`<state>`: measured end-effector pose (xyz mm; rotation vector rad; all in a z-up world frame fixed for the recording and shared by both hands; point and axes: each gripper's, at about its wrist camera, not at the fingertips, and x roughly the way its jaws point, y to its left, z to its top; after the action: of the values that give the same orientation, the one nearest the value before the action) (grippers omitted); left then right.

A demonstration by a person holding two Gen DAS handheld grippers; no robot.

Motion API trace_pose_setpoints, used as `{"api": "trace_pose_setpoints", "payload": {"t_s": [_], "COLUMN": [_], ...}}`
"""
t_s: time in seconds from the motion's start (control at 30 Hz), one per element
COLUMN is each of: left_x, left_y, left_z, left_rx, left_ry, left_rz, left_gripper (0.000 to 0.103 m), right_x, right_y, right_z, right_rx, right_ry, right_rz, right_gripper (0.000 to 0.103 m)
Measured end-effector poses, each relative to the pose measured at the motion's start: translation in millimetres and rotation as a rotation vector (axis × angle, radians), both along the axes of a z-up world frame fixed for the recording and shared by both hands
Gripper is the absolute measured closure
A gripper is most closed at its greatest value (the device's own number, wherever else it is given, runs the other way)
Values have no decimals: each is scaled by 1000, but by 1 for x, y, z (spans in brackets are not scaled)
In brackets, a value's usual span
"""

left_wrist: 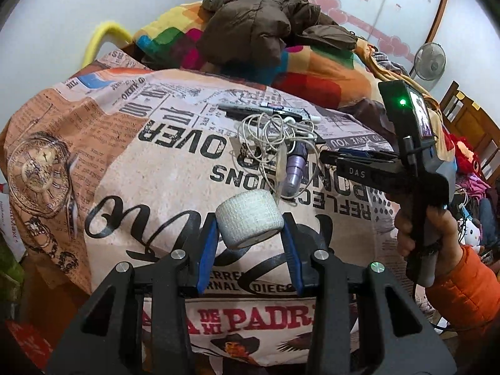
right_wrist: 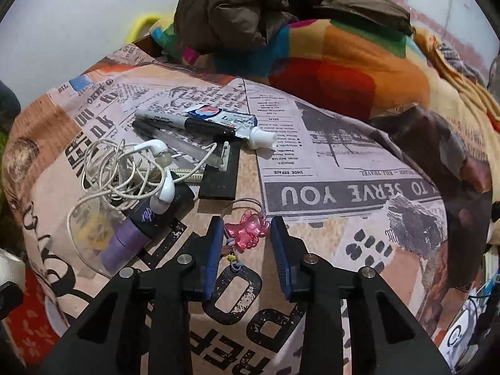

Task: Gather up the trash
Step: 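Carry both held items off the bed toward the white cup on the floor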

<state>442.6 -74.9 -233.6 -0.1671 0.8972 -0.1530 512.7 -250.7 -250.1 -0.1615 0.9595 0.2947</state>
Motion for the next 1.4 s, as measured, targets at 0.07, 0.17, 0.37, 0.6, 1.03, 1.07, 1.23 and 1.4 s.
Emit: {"api": "trace_pose_setpoints", "payload": {"t_s": [0.07, 0.17, 0.37, 0.6, 1.03, 1.07, 1.23, 1.4], "left_x": [0, -2, -11, -40, -131, -139, -176, -208], "left_y": [-1, 0, 9, 25, 79, 83, 113, 142], "left_z": [-2, 0, 21, 62, 133, 137, 153, 159], "left_rx": [0, -1, -6, 7, 74, 79, 101, 121], "left_ry": [8, 10, -13, -72, -199, -207, -236, -248], "left_rz": [-2, -1, 13, 38, 149, 158, 217, 273], "left_gripper": [64, 63, 63, 64, 64, 64, 63, 63], "right_x": [2, 1, -21, -63, -150, -156, -187, -209], "right_y": [-3, -9, -9, 1, 57, 61, 93, 126], "right_z": [1, 6, 40, 100, 192, 196, 209, 210], "right_rx": [22, 71, 78, 118, 223, 229, 260, 287], "right_ry": [12, 47, -2, -95, -233, -237, -251, -236], "right_rz": [-9, -20, -9, 25, 177, 190, 269, 341], "right_gripper": [79, 79, 80, 80, 80, 80, 80, 80]}}
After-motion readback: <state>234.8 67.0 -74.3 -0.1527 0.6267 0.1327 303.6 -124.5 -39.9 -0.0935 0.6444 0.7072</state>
